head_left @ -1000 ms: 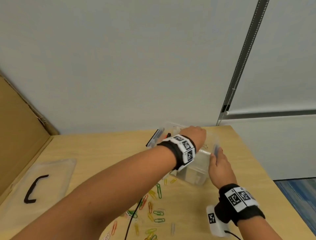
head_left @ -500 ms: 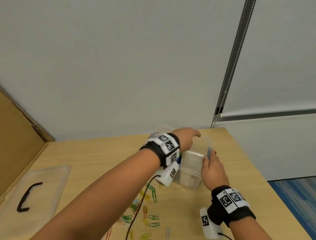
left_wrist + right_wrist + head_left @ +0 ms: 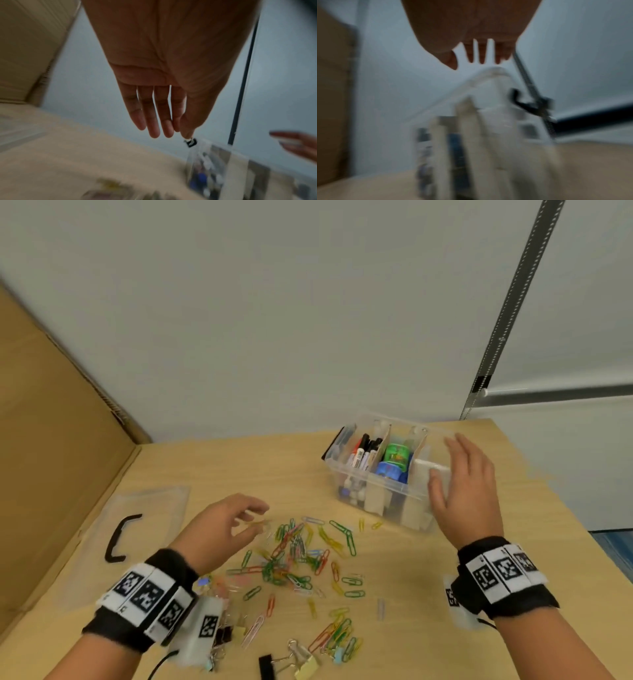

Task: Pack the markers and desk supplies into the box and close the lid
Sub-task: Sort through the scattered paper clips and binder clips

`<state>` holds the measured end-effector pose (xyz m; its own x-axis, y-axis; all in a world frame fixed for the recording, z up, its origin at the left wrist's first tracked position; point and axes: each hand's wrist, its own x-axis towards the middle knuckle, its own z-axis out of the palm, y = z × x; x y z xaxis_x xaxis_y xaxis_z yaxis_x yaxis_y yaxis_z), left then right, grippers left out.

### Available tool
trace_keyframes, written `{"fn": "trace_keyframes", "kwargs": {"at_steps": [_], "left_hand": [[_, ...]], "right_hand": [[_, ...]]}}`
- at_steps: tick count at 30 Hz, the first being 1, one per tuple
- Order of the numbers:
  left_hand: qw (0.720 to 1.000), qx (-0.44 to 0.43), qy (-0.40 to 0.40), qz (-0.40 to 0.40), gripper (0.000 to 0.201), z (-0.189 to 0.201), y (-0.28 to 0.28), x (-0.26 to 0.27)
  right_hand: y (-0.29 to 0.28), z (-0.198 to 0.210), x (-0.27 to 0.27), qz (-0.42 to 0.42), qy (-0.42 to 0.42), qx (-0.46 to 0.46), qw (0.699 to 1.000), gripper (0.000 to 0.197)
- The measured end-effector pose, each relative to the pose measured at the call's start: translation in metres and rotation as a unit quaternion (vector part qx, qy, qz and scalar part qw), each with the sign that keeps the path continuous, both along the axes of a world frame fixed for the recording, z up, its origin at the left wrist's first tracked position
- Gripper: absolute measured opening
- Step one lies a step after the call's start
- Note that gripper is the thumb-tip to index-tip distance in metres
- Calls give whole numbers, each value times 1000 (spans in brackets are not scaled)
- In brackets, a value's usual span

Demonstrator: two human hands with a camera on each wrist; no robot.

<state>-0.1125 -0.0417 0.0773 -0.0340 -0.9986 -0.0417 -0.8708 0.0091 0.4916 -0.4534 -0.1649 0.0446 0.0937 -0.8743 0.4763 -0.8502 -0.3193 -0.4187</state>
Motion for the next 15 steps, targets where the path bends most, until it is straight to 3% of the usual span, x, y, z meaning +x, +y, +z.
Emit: {"fn": "trace_keyframes", "kwargs": {"at_steps": [2, 4, 8, 12, 15], "left_hand": [[998, 62, -17, 5, 27, -21, 16, 16], [990, 142, -24, -8, 32, -41, 31, 25], [972, 217, -48, -70, 42, -63, 50, 37], [968, 215, -56, -118, 51, -68, 64, 46], [970, 191, -53, -139, 53, -71, 70, 49]], "right_hand": [[23, 11, 31, 130, 36, -31, 990, 41], [49, 15, 67, 241, 81, -3, 967, 34], [96, -3, 131, 426, 193, 147, 872, 35], [129, -30, 167, 511, 291, 264, 764, 51], [142, -44, 178, 517, 327, 300, 732, 53]]}}
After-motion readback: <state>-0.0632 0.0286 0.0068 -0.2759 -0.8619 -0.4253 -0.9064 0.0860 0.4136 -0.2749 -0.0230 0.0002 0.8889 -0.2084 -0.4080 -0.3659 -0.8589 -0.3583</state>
